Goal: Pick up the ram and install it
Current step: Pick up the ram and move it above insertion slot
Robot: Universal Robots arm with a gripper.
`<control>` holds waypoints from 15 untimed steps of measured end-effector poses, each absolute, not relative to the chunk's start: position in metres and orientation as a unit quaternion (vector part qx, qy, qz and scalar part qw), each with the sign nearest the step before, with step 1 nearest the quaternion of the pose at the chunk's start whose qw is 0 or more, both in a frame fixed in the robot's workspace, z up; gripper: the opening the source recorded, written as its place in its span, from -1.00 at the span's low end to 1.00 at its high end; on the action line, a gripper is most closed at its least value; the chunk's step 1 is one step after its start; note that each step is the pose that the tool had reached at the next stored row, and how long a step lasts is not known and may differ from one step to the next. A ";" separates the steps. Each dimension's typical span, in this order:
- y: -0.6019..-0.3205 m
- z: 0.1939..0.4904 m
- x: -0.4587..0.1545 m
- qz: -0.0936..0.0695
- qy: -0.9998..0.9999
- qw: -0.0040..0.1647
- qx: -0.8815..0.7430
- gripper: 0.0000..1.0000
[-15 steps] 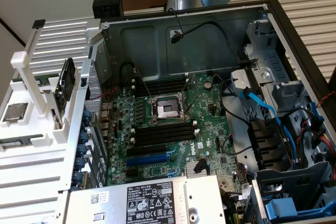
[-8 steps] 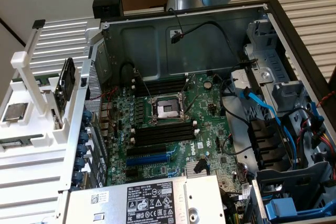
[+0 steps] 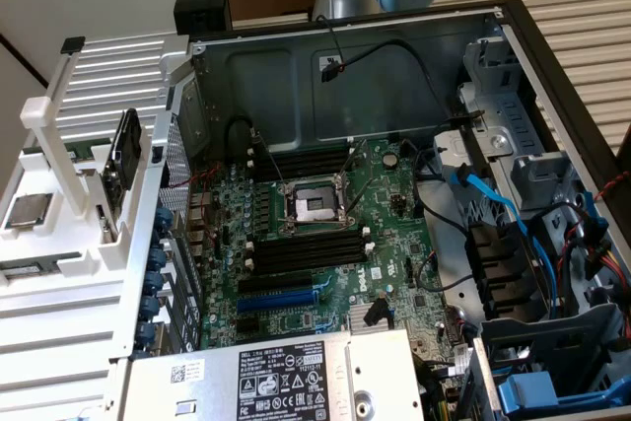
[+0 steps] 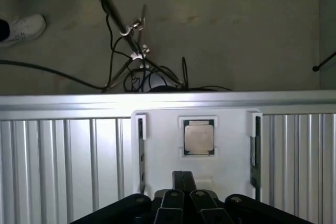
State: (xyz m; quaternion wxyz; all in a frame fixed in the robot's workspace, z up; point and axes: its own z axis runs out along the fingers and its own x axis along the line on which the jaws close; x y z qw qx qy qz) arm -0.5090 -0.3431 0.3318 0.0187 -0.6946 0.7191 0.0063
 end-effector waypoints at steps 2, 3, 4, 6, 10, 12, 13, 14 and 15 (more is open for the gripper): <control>-0.343 0.326 -0.509 0.006 0.718 0.019 -0.696 -0.80; -0.343 0.324 -0.508 0.006 0.717 0.019 -0.696 -0.80; -0.343 0.323 -0.508 0.006 0.717 0.019 -0.697 -0.80; -0.344 0.319 -0.508 0.006 0.715 0.019 -0.698 -0.80; -0.345 0.312 -0.506 0.006 0.714 0.019 -0.700 -0.80; -0.345 0.308 -0.504 0.006 0.713 0.019 -0.701 -0.80; -0.346 0.306 -0.504 0.006 0.713 0.019 -0.701 -0.80; -0.346 0.304 -0.504 0.006 0.713 0.019 -0.701 -0.80; -0.346 0.303 -0.503 0.006 0.712 0.019 -0.702 -0.80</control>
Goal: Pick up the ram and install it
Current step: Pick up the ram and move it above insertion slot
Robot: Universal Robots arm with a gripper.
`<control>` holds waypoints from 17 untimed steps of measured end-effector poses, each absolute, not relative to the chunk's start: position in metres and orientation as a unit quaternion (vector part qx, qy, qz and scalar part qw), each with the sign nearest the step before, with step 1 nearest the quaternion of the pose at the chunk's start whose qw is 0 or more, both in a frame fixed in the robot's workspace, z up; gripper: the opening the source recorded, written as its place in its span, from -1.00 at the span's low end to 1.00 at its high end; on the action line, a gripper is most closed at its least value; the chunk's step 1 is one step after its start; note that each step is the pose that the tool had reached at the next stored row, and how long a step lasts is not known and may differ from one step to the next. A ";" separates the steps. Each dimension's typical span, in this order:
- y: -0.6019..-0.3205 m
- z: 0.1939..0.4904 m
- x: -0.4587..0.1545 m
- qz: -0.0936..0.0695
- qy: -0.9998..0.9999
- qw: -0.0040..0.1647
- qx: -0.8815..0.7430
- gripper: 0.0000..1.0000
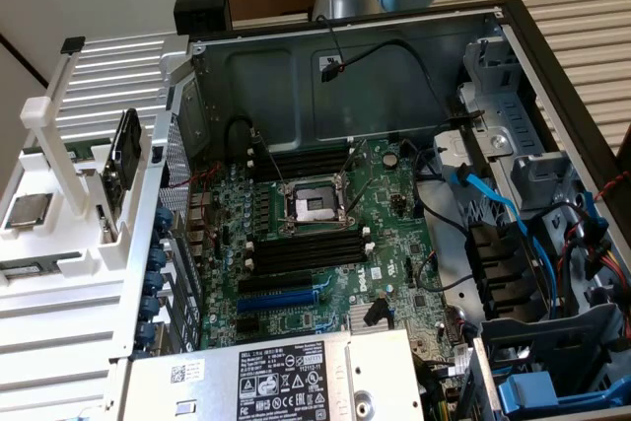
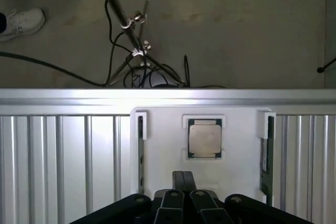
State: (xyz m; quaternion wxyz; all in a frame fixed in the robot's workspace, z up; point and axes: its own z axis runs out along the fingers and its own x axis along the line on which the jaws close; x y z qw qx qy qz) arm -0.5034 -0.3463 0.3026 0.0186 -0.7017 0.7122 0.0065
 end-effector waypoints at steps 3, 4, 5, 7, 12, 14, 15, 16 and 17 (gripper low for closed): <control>-0.348 0.293 -0.503 0.007 0.709 0.019 -0.705 -0.80; -0.349 0.292 -0.503 0.007 0.708 0.019 -0.706 -0.80; -0.349 0.290 -0.503 0.007 0.707 0.019 -0.707 -0.80; -0.351 0.287 -0.503 0.007 0.706 0.019 -0.708 -0.80; -0.361 0.281 -0.503 0.015 0.705 0.027 -0.708 -0.80; -0.364 0.276 -0.503 0.017 0.705 0.029 -0.708 -0.80; -0.364 0.274 -0.503 0.017 0.705 0.029 -0.708 -0.80; -0.364 0.272 -0.503 0.017 0.705 0.029 -0.708 -0.80; -0.364 0.271 -0.503 0.017 0.705 0.029 -0.708 -0.80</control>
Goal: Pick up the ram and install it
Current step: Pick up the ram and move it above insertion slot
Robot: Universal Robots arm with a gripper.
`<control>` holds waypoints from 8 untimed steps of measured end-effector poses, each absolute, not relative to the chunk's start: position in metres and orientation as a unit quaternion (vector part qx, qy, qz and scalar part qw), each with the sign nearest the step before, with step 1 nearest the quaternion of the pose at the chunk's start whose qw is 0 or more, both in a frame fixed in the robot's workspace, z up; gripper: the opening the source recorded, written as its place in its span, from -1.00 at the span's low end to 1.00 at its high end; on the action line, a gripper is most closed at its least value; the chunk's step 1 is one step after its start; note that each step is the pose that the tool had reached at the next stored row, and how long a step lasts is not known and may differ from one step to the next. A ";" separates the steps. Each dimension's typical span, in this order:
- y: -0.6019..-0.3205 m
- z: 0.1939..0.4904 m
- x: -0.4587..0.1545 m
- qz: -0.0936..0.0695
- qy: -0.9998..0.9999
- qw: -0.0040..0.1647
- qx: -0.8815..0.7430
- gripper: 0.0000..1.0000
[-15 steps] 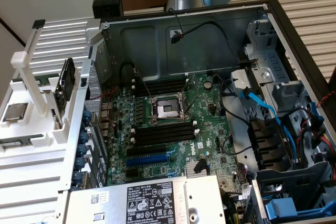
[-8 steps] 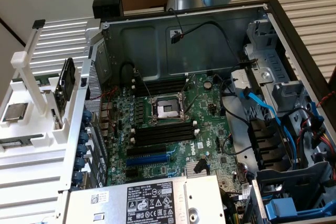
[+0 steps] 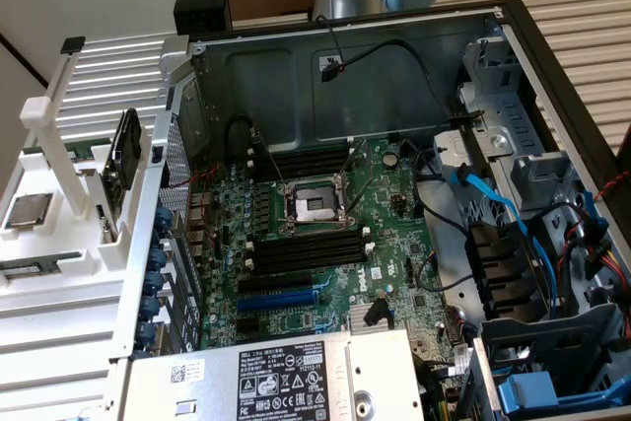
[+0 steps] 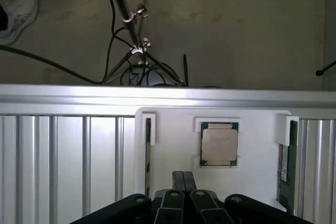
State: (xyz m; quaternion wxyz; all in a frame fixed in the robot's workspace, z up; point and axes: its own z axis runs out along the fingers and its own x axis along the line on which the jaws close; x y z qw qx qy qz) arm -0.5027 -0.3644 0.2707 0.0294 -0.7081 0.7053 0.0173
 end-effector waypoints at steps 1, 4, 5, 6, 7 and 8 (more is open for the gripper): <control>-0.364 0.269 -0.503 0.017 0.705 0.029 -0.708 -0.80; -0.365 0.263 -0.501 0.018 0.705 0.030 -0.708 -0.80; -0.366 0.261 -0.500 0.018 0.705 0.030 -0.708 -0.80; -0.366 0.260 -0.500 0.018 0.705 0.030 -0.708 -0.80; -0.367 0.258 -0.500 0.018 0.705 0.030 -0.708 -0.80; -0.367 0.256 -0.500 0.018 0.705 0.030 -0.708 -0.80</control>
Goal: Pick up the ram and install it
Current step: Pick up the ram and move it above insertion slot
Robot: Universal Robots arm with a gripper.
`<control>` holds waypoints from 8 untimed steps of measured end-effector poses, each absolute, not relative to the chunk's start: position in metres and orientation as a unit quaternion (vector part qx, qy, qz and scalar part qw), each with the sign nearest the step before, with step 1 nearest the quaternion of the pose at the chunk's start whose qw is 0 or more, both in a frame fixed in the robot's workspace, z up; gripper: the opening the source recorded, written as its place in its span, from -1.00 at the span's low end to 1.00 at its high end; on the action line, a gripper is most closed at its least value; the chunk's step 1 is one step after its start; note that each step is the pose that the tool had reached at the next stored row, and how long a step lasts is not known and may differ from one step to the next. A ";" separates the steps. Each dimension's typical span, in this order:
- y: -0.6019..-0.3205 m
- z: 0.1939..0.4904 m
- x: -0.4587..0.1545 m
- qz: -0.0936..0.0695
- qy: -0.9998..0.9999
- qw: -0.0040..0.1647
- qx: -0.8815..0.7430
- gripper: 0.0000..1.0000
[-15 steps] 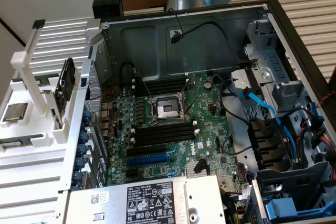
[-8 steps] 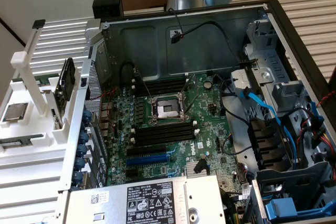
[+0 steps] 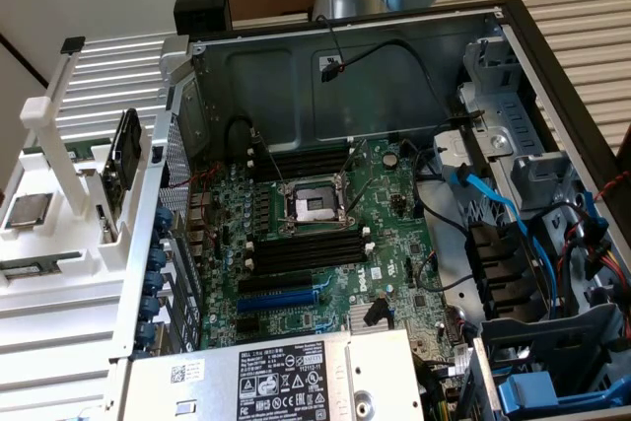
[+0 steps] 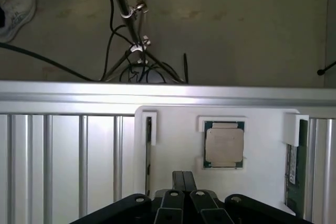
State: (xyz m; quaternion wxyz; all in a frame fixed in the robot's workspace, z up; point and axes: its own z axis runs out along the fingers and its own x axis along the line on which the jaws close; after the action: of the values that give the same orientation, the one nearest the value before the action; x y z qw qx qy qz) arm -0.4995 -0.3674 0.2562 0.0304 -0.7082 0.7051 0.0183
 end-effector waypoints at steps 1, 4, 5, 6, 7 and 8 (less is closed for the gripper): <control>-0.369 0.255 -0.499 0.019 0.705 0.031 -0.708 -0.80; -0.374 0.252 -0.497 0.019 0.705 0.031 -0.708 -0.80; -0.376 0.251 -0.496 0.020 0.705 0.031 -0.708 -0.80; -0.378 0.250 -0.495 0.021 0.705 0.031 -0.708 -0.80; -0.380 0.249 -0.494 0.021 0.705 0.031 -0.708 -0.80; -0.382 0.248 -0.493 0.022 0.705 0.031 -0.708 -0.80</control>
State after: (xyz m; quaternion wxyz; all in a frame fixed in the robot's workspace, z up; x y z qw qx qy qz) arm -0.4928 -0.3822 0.2484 0.0315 -0.7083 0.7049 0.0217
